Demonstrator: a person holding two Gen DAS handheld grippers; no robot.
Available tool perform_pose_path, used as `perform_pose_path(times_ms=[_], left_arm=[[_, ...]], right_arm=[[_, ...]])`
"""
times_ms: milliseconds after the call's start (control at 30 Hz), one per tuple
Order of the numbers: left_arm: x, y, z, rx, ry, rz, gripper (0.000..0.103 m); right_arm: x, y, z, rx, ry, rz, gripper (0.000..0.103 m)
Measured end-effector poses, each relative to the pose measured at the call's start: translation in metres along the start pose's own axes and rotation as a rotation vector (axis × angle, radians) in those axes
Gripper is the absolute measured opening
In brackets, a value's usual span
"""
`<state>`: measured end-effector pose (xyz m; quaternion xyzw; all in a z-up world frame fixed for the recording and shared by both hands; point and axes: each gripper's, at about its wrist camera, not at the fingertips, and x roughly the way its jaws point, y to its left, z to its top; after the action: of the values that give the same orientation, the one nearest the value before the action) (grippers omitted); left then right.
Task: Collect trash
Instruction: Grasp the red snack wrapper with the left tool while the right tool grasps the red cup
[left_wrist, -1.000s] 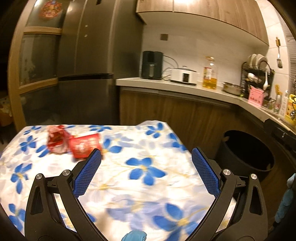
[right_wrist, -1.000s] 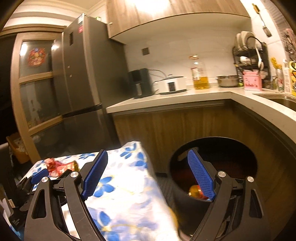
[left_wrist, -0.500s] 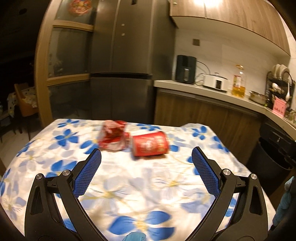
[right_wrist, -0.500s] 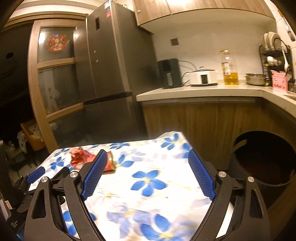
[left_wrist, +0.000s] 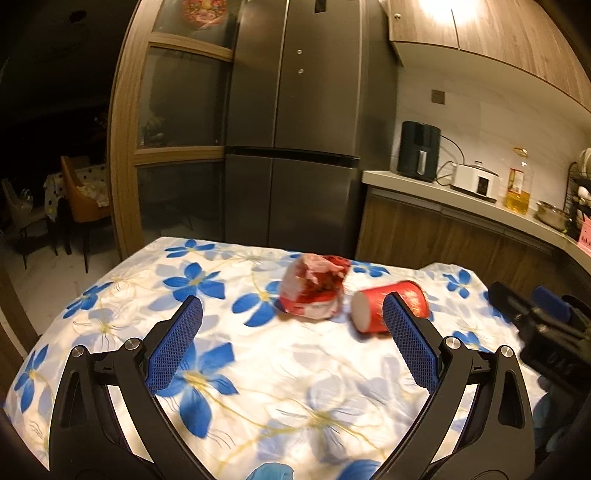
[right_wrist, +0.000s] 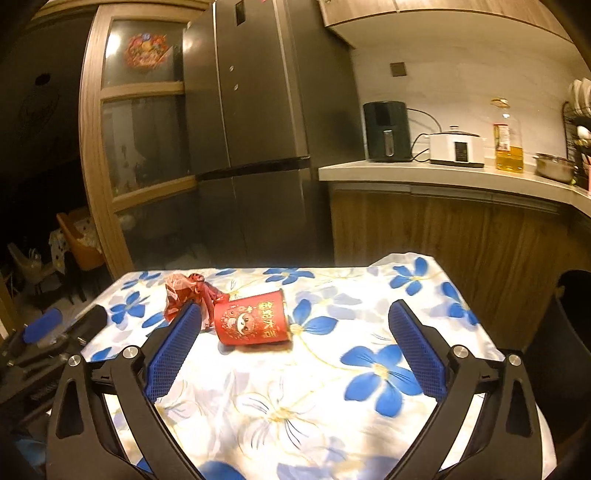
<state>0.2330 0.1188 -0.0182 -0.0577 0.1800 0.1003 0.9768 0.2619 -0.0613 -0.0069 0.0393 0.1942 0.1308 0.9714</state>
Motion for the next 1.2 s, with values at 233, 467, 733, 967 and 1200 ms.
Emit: perform_pose_path(times_ms=[233,467,733,967,1200], left_arm=[[0.022,0.007,0.006,0.010,0.003,0.006,0.096],[0.043,0.014,0.005,-0.006,0.015,0.008,0.096],[0.056,0.023,0.005,-0.024,0.016,0.021,0.096],[0.061,0.030,0.003,-0.051,0.028,0.017,0.096],[0.066,0.030,0.004,-0.052,0.040,0.012,0.096]], right_arm=[[0.042,0.023,-0.006,-0.071,0.033,-0.013,0.097],[0.075,0.033,-0.012,-0.093,0.077,-0.006,0.097],[0.101,0.045,-0.016,-0.116,0.129,0.034,0.097],[0.118,0.045,-0.019,-0.109,0.185,0.044,0.097],[0.129,0.045,-0.022,-0.106,0.231,0.053,0.097]])
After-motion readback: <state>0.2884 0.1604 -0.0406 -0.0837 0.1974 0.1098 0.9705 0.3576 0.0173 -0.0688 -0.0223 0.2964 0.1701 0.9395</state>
